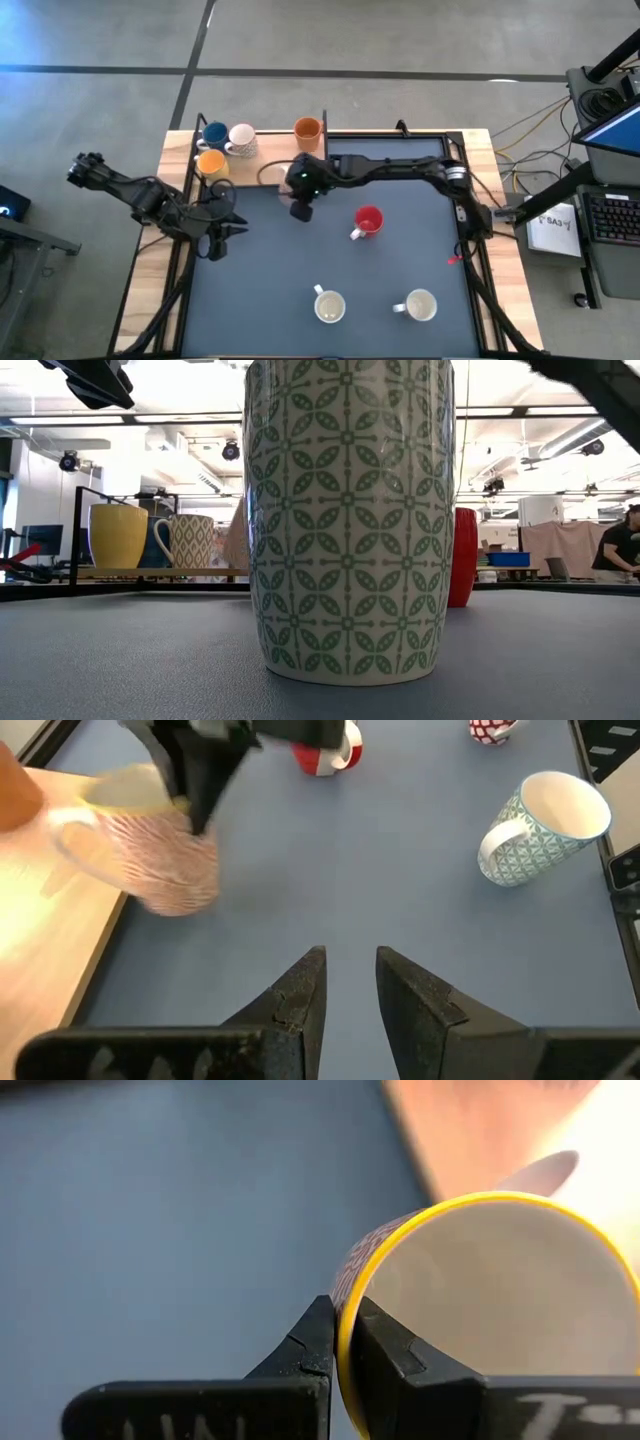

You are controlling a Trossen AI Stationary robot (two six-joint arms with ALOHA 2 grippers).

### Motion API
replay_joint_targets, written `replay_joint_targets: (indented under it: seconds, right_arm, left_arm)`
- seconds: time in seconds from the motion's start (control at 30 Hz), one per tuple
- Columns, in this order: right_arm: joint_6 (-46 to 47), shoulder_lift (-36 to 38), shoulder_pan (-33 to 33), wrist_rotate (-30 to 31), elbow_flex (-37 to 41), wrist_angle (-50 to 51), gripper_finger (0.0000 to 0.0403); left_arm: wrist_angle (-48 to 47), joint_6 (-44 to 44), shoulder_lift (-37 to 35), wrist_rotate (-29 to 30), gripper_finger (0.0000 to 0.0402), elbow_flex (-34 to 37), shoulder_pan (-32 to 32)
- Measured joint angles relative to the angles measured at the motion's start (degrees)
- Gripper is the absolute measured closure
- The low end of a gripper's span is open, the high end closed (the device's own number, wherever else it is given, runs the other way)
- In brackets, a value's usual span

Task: Place coffee mugs
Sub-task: Move the brown patterned mug to the top left

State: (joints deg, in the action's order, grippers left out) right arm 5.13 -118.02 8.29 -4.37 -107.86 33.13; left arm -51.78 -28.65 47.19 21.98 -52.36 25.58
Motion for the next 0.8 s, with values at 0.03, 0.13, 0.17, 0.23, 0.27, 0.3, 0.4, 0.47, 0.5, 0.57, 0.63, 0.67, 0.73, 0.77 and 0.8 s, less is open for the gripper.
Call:
replay_joint_targets:
  seconds: [0.03,0.13,0.17,0.23,0.27,0.3,0.4,0.47,0.5,0.57,0.63,0.67,0.73,0.77,0.8]
  right_arm:
    - [-0.2,-1.8,-0.04,-0.21,-2.76,3.33,0.039]
    - [-0.71,-6.03,-0.11,-0.25,-10.4,10.98,0.039]
    - [-0.74,-7.01,-0.11,-0.32,-12.35,12.95,0.039]
    - [-1.5,-9.3,-0.05,-0.14,-15.83,16.65,0.039]
    - [-1.79,-10.38,-0.04,-0.11,-17.16,17.91,0.039]
    - [-2.07,-11.4,-0.01,-0.13,-18.14,18.73,0.039]
    - [-2.93,-13.35,-0.17,-0.03,-20.91,20.08,0.039]
    - [-3.42,-14.49,-0.19,-0.53,-22.5,21.34,0.039]
    - [-3.73,-14.84,-0.28,-0.4,-22.85,21.88,0.039]
    - [-3.83,-15.24,-0.3,-0.64,-23.12,22.1,0.0385]
    - [-4.25,-15.34,-0.35,-0.99,-23.12,22.21,0.037]
    - [-4.33,-15.41,-0.43,-0.97,-23.06,22.64,0.036]
    - [-4.28,-15.43,-0.61,-0.59,-22.97,23.17,0.0337]
    - [-4.3,-15.38,-0.68,-0.57,-22.97,23.4,0.0325]
    - [-4.38,-15.14,-0.75,-0.55,-23.0,23.78,0.0313]
  left_arm:
    - [-0.3,-0.02,-0.27,0.0,0.0329,0.0,0.01]
    - [-0.8,-0.31,-1.1,0.0,0.0329,0.0,-0.02]
    - [-0.87,-0.36,-1.35,0.0,0.0329,0.0,0.01]
    - [-0.99,-0.47,-1.71,0.0,0.0329,0.0,-0.02]
    - [-0.98,-0.55,-1.91,0.0,0.0329,0.0,0.0]
    - [-0.99,-0.56,-2.03,-0.02,0.0329,0.0,0.0]
    - [-1.09,-0.58,-2.3,-0.02,0.0329,0.0,-0.01]
    - [-1.21,-0.58,-2.36,-0.02,0.0329,0.0,0.0]
    - [-1.21,-0.61,-2.39,-0.02,0.0329,0.0,-0.01]
    - [-1.32,-0.86,-2.4,-0.02,0.0329,0.0,0.01]
    - [-1.63,-0.87,-2.39,-0.04,0.0329,0.0,0.0]
    - [-1.74,-0.86,-2.37,-0.06,0.0329,0.0,0.0]
    - [-1.74,-0.89,-2.35,-0.06,0.0329,0.0,0.0]
    - [-1.8,-0.91,-2.37,-0.07,0.0329,0.0,0.01]
    - [-1.85,-0.91,-2.37,-0.07,0.0329,0.0,0.0]
